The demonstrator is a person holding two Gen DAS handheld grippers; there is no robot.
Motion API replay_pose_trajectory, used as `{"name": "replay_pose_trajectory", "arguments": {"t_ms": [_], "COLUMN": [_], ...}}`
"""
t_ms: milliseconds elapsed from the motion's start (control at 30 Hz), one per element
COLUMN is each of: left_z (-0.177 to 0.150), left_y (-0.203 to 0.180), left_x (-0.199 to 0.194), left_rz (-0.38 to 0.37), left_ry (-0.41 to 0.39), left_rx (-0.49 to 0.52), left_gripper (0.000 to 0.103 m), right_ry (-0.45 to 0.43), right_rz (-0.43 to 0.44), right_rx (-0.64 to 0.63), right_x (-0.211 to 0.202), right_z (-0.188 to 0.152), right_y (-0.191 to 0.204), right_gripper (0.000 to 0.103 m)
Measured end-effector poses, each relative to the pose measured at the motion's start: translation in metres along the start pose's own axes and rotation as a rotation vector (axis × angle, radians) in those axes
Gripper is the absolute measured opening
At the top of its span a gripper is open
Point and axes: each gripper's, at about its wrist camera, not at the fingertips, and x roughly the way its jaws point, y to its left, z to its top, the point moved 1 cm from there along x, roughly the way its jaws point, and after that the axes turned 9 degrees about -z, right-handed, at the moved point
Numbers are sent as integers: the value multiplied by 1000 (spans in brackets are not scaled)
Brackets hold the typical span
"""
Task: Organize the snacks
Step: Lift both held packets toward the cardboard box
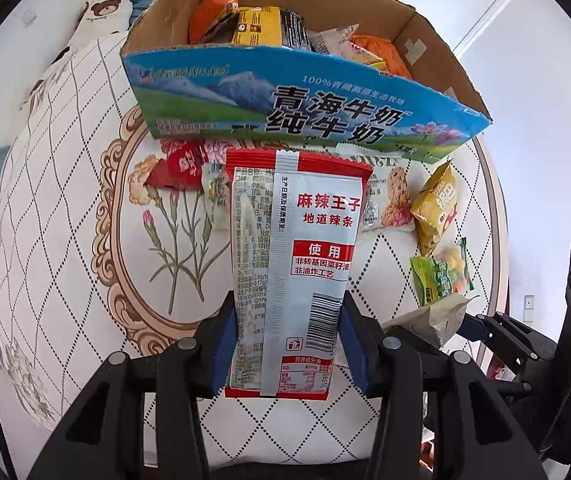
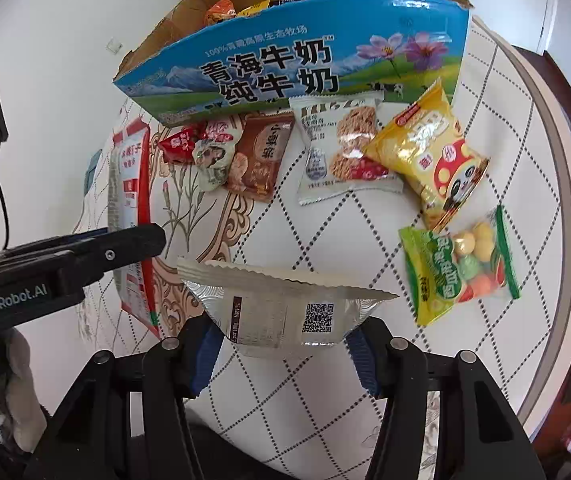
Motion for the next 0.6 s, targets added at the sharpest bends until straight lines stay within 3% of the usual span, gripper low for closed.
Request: {"name": "replay_pose_trajectory", "arguments": {"t_ms": [133,333,600], "left_z": [1,-2,-13], "left_y": [13,30,53], "left_x": [8,42,67], "left_rz": [13,50,49], "left_ry": [26,81,142], "left_rx": [-14,-49,-115], "left_gripper": [44,44,44], "right_ry": [17,71,160], "right_rz": [-1,-75,-125], "right_rx": [11,-30,-23], "right_x": [12,43,71], "right_z": [20,38,22], "right_y": [-3,1,8], "right_gripper": [59,60,62]}}
